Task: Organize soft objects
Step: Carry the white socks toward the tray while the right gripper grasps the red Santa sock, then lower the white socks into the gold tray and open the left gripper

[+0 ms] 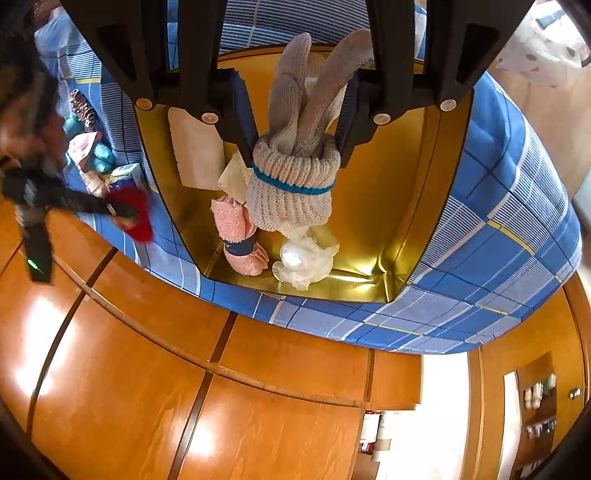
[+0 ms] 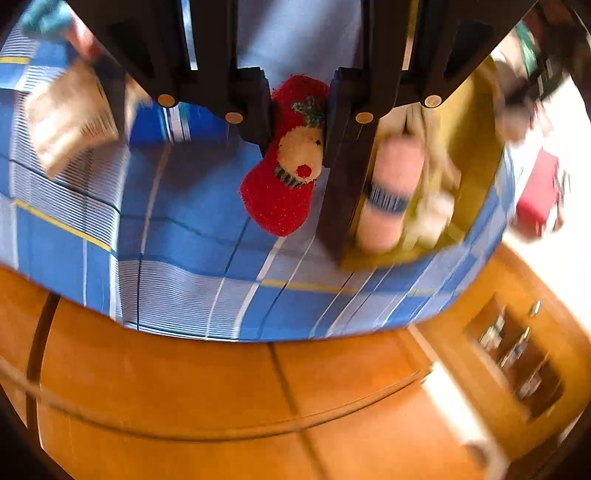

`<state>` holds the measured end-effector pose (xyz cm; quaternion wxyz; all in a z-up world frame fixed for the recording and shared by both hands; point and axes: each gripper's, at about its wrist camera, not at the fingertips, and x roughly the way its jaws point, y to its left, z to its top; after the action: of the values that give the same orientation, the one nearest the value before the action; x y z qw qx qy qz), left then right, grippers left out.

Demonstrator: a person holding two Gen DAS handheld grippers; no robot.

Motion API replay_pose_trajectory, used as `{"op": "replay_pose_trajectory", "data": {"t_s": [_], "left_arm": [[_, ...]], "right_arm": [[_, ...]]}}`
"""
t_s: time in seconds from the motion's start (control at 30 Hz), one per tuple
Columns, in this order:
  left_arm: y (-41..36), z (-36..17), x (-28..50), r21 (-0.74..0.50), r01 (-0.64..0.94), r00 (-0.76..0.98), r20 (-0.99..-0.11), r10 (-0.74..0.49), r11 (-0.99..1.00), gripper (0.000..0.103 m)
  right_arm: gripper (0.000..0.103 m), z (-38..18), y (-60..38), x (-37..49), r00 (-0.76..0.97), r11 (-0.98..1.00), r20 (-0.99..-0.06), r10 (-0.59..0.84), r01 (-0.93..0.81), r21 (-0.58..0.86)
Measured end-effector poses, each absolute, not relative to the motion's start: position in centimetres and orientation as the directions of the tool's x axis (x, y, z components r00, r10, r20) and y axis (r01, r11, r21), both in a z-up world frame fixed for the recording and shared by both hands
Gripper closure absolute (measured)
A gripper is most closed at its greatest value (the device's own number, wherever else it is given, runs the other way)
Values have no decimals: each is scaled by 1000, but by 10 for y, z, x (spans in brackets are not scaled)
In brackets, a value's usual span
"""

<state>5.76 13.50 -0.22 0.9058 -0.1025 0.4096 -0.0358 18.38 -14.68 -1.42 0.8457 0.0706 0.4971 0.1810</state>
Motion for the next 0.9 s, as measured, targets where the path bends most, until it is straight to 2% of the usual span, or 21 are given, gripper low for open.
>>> {"op": "replay_pose_trajectory", "data": {"t_s": [0.13, 0.37, 0.7, 0.9], "left_arm": [[130, 2, 53, -193, -22, 670, -731, -129, 981, 62], [117, 12, 41, -117, -21, 698, -712, -69, 993, 62], [104, 21, 27, -50, -14, 716, -698, -25, 999, 61], [96, 20, 24, -36, -5, 712, -701, -21, 999, 61]], "right_arm": [[80, -21, -146, 133, 408, 924, -844, 347, -306, 231], [79, -61, -151, 89, 398, 943, -889, 229, -317, 101], [78, -73, -176, 91, 416, 935, -843, 341, -245, 257], [78, -70, -180, 87, 420, 931, -837, 352, -249, 267]]}}
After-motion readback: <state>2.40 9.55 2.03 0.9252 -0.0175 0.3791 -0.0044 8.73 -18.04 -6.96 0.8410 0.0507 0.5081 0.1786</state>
